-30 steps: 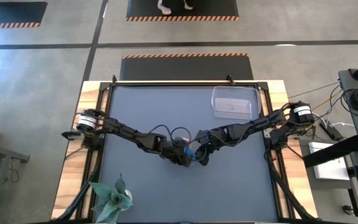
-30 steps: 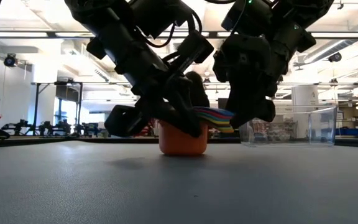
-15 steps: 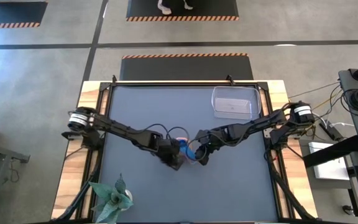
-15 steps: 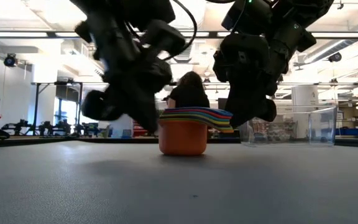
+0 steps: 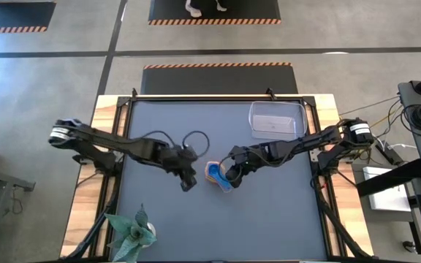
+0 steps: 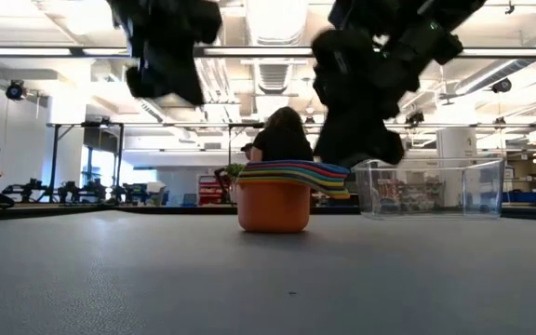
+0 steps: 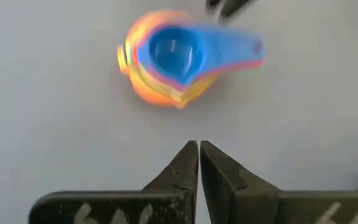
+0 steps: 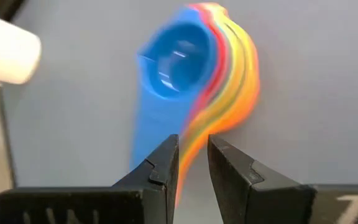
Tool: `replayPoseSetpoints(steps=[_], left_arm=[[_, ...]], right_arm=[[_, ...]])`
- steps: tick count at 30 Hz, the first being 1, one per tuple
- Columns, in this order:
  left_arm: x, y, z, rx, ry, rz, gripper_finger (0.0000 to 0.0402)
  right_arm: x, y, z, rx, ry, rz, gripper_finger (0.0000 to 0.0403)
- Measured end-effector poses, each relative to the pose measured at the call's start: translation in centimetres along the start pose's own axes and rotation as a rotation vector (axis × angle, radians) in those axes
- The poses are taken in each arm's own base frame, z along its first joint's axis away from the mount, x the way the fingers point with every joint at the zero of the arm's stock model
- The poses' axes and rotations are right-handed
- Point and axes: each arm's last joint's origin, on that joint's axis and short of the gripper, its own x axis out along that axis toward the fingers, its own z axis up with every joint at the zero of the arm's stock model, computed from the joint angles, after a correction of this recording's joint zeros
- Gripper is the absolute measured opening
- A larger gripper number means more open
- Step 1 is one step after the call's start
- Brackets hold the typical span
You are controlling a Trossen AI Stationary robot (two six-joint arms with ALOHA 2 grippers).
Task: Nest measuring cups in basket
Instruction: Put the nested measuring cups into the transparent bin
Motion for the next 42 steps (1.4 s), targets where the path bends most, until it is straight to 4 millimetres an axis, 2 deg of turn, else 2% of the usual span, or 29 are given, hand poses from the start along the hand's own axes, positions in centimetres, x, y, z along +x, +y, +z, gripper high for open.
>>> replayPoseSetpoints(steps=[3,9,12,17,22,27,35,42], left_arm=[[-3.0,0.1,0.4,0.070,-0.114,-0.019,0.0000],[-8.4,0.9,0.6,0.177,-0.327,0.012,0.0000],[-10.3,1.6,0.3,0.178,-0.401,0.028,0.0000],[-12.3,2.4,-0.4,0.185,-0.466,0.021,0.0000],[-12.9,3.5,-1.7,0.202,-0.513,-0.001,0.0000],[-12.7,5.0,-3.7,0.128,-0.629,-0.088,0.0000],[-11.6,7.6,-7.1,-0.024,-0.710,-0.198,0.0000],[-10.6,8.6,-8.5,-0.068,-0.697,-0.210,0.0000]], right_arm=[[-0.5,1.1,1.0,-0.036,-0.017,0.023,0.0080],[-2.1,2.9,2.8,-0.073,-0.010,-0.059,0.0113],[-3.0,3.5,3.4,-0.087,0.022,-0.109,0.0141],[-3.8,4.1,4.0,-0.082,0.023,-0.134,0.0206],[-3.4,4.1,4.0,-0.009,0.025,-0.140,0.0266],[-1.9,4.0,3.5,0.029,0.046,-0.156,0.0307],[-0.1,4.7,2.9,-0.014,0.074,-0.154,0.0338],[2.5,5.0,2.6,-0.036,0.127,-0.192,0.0354]])
